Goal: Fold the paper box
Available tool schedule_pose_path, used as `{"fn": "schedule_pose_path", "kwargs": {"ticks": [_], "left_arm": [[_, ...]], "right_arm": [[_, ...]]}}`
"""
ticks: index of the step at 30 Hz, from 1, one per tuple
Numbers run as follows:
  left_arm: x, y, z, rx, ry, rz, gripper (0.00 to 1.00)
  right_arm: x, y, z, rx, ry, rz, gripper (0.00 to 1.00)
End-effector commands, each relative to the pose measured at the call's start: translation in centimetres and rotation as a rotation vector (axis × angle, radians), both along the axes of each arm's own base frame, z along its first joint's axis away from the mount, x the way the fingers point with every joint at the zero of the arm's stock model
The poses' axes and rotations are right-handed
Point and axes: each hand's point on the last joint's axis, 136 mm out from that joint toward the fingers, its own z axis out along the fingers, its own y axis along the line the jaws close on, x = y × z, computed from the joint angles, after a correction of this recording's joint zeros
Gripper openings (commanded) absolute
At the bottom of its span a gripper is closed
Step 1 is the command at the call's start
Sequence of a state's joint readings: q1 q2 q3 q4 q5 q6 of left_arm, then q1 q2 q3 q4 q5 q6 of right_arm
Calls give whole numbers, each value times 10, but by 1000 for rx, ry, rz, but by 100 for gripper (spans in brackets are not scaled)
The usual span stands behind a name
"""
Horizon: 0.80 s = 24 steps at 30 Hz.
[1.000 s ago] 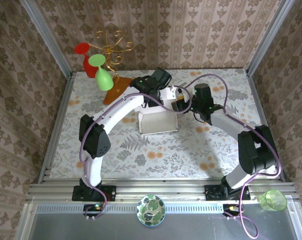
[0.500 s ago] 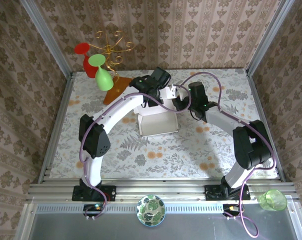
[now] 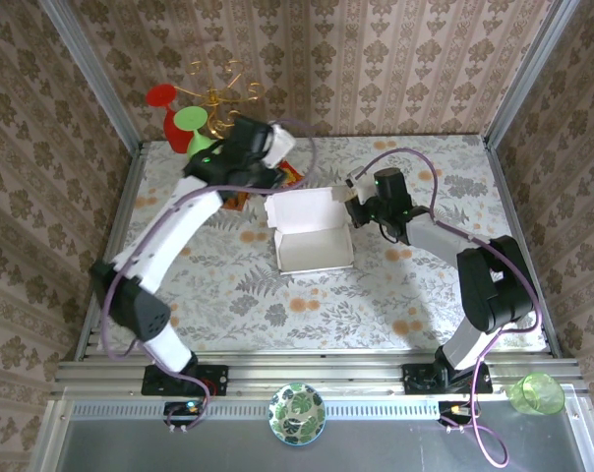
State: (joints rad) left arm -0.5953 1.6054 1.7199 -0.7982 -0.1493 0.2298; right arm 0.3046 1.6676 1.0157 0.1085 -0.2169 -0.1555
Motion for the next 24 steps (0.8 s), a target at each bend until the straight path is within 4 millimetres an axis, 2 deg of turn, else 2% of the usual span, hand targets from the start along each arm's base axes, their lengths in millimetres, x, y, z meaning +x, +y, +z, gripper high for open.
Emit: {"fn": "schedule_pose_path", "kwargs": {"ticks": [1, 4, 9, 15, 21, 24], "left_arm": [[-23, 14, -36, -129, 171, 60, 59], [-31, 32, -65, -184, 277, 99, 59], [-35, 19, -94, -220, 312, 19, 59], [-15, 7, -117, -220, 303, -3, 60], [8, 1, -127, -177, 277, -12, 61], [15, -3, -135, -170, 293, -14, 57]], "right_arm": [[-1, -4, 16, -7, -63, 21, 0], [-2, -5, 17, -11, -66, 30, 0], [-3, -4, 14, -12, -60, 42, 0], [-2, -3, 13, -17, -55, 47, 0], [-1, -2, 12, -18, -52, 53, 0], [0, -2, 12, -18, -48, 51, 0]]}}
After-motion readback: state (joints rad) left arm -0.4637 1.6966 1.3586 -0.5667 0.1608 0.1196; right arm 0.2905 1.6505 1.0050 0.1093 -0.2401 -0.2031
